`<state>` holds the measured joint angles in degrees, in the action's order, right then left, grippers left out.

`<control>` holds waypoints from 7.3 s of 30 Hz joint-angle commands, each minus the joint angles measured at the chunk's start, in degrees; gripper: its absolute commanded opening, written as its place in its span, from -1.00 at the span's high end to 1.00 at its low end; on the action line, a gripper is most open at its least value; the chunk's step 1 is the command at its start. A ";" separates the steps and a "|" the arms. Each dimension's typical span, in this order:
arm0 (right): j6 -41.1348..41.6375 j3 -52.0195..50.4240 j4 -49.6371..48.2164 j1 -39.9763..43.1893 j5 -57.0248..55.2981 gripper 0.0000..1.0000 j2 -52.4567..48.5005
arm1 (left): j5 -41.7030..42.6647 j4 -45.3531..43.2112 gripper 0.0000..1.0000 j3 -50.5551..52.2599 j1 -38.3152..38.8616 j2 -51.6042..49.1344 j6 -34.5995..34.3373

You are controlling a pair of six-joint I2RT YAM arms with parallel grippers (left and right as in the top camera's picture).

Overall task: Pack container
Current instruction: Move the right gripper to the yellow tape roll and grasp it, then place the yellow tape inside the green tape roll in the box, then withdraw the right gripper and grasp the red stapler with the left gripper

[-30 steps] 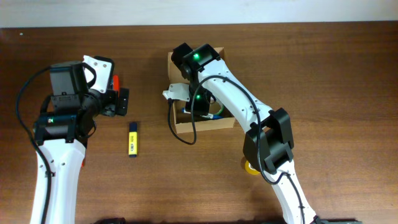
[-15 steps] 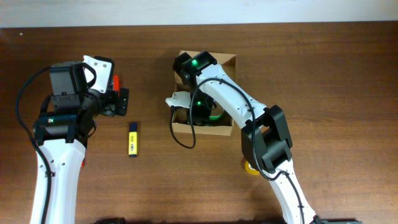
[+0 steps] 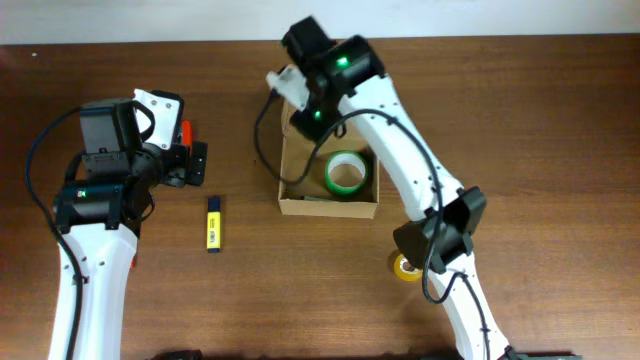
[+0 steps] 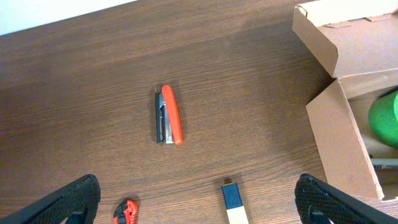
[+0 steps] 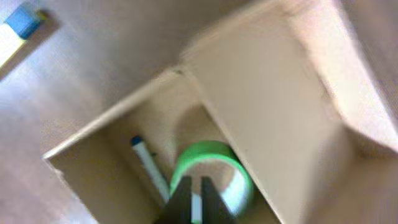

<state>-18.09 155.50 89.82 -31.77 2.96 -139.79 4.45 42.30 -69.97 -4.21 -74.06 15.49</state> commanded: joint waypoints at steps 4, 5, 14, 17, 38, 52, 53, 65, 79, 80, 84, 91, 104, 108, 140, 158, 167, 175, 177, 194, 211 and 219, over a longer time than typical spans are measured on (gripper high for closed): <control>9.62 -2.12 3.54 6.82 -5.42 0.92 8.90 | 0.22 -0.02 -0.99 -0.68 -0.20 -0.24 0.92; 9.64 -4.81 2.80 7.85 -5.40 0.92 11.89 | 0.22 -0.04 -0.99 -0.68 -0.20 -0.24 0.92; 14.19 -50.12 1.68 14.91 -4.63 0.82 45.97 | 0.20 -0.04 -0.99 -0.68 -0.20 -0.24 0.92; 15.91 -65.00 -5.31 12.13 -2.69 0.77 54.40 | 0.20 -0.04 -0.99 -0.68 -0.20 -0.24 0.92; 34.86 -113.81 -38.25 11.91 5.29 0.35 62.75 | 0.22 0.09 -0.99 -0.68 -0.20 -0.26 0.92; 38.36 -113.83 -43.01 12.02 0.35 0.35 54.90 | 0.22 0.28 -0.98 -0.68 -0.20 -0.26 0.90; 38.53 -113.83 -43.19 12.11 -0.07 0.35 54.80 | 0.24 0.28 -0.98 -0.68 -0.20 -0.26 0.92; 35.17 -113.83 -42.07 18.29 -0.24 0.32 54.77 | 0.24 0.37 -0.98 -0.68 -0.20 -0.26 0.90; 34.86 -113.83 -42.71 18.29 0.83 0.32 54.62 | 0.24 0.39 -0.99 -0.68 -0.20 -0.26 0.90; 34.84 -113.83 -42.91 18.29 0.83 0.32 54.53 | 0.24 0.39 -0.99 -0.68 -0.20 -0.26 0.90; 34.40 -115.36 -44.24 18.29 0.92 0.32 50.82 | 0.24 0.37 -0.99 -0.68 -0.20 -0.26 0.90; 34.42 -115.49 -44.94 18.29 1.31 0.92 49.94 | 0.24 0.39 -0.99 -0.68 -0.20 -0.26 0.90; 28.76 -86.71 -29.24 18.40 -3.91 0.93 56.70 | 0.22 0.39 -0.99 -0.68 -0.20 -0.26 0.92; 25.70 -78.99 -28.20 19.37 -3.65 0.92 55.82 | 0.22 0.37 -0.99 -0.68 -0.20 -0.26 0.92; 12.92 -46.03 -17.59 4.72 0.17 0.92 16.76 | 0.22 1.05 -0.99 -0.68 -0.20 -0.26 0.90; 12.50 -46.10 -22.38 5.55 -3.28 0.92 11.80 | 0.31 1.90 -0.99 -0.68 -0.20 -0.24 0.90; 12.48 -46.10 -22.32 8.92 -3.63 0.93 11.80 | 0.68 1.92 -0.99 -0.68 -0.20 -0.24 0.90; 11.39 -46.10 -21.46 7.26 -3.69 -0.22 11.80 | 0.68 1.90 -0.99 -0.68 -0.20 -0.24 0.90; 11.39 -45.09 -20.13 6.21 -3.69 -0.28 11.80 | 0.66 1.90 -0.99 -0.68 -0.20 -0.24 0.90; 20.11 -20.61 2.05 18.56 -12.90 0.31 31.45 | 8.70 1.29 -0.99 -0.68 -0.20 -0.24 0.87; 22.82 -66.86 -21.00 38.62 -6.56 -0.33 37.44 | -1.75 15.17 -0.99 -14.03 -0.20 -8.52 -2.95; 21.73 -67.98 -22.18 38.62 -6.38 -0.33 37.44 | -7.54 28.13 -0.39 -43.60 -0.31 -40.37 -1.66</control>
<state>4.03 87.88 67.59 6.57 -3.77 -103.35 -0.30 69.76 -110.61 -4.21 -112.29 13.52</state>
